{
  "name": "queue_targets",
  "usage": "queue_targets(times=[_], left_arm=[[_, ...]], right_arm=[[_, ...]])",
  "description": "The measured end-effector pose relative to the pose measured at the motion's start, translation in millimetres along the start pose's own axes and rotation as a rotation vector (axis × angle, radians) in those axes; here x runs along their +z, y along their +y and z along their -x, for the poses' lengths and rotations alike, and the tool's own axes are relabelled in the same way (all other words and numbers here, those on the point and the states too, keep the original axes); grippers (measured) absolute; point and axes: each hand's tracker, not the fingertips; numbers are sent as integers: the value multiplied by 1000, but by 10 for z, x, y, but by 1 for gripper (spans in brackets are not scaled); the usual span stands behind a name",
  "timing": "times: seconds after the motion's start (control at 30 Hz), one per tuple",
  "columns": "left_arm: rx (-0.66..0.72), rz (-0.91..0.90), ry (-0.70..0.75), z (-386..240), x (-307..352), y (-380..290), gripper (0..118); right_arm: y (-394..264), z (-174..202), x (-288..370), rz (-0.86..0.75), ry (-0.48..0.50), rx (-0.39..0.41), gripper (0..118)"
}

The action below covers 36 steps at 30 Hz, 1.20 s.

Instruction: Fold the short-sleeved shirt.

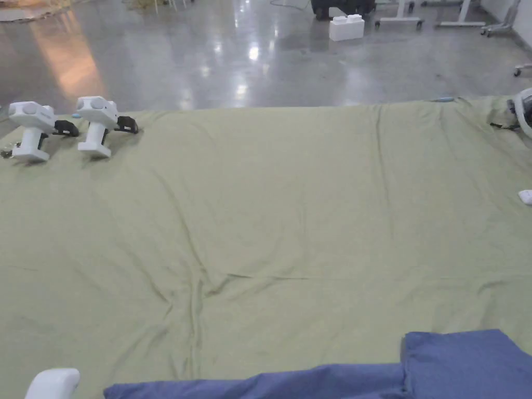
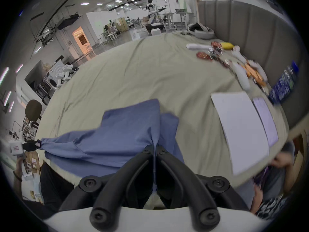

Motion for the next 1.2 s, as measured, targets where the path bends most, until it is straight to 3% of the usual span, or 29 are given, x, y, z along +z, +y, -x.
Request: queue_targets(times=[0.07,0.13,0.23,0.27,0.3,0.33,0.37,0.4,0.43,0.47,0.57,0.63,0.73,0.87,0.93,0.97,1.0,1.1,1.13,1.17,1.2], left_arm=[[-15,38,34,22,-69,-136,8],[-12,47,41,-87,-140,-222,8],[28,45,23,59,-228,-215,8],[38,22,30,122,-247,-149,14],[64,-2,29,186,-249,-79,46],[82,-34,24,232,-257,-27,80],[95,-56,15,116,-117,-123,98],[102,-100,8,129,-43,-99,100],[97,-141,6,150,29,-53,100],[87,-173,11,158,107,-8,100],[38,-309,66,-92,529,-126,100],[-21,-407,156,-334,789,-192,100],[-107,-550,357,-646,1113,-196,100],[-98,-719,254,-1022,1459,-246,99],[-128,-745,205,-1149,1570,-221,99],[-143,-745,181,-1220,1629,-216,99],[-143,-758,154,-1268,1658,-217,93],[-148,-766,-4,-1351,1741,-225,80],[-141,-770,-13,-1385,1759,-231,59],[-143,-765,18,-1443,1784,-217,26],[-156,-753,61,-1487,1763,-223,2]], right_arm=[[-216,4,15,24,-4,-39,3],[-375,-279,-140,56,1,-97,3],[-411,-363,-280,61,-9,-94,3],[-395,-156,-225,57,-16,-82,4],[-368,-133,-237,56,-24,-72,7],[-356,-117,-239,50,-33,-65,23],[-343,-108,-237,42,-47,-63,48],[-363,-169,-236,46,-33,-81,84],[-368,-233,-225,58,3,-146,101],[-374,-283,-197,58,52,-222,105],[-432,-236,106,-58,104,-379,103],[-469,-146,338,-181,98,-384,103],[-471,158,690,-332,35,-239,103],[-370,565,991,-466,42,-29,102],[-360,731,1025,-509,43,61,90],[-333,838,1057,-525,33,100,78],[-327,921,1075,-547,35,133,55],[-340,1206,1112,-603,14,209,36],[-357,1260,1111,-613,28,233,20],[-349,1406,1144,-620,26,261,15],[-334,1578,1179,-614,25,286,9]])
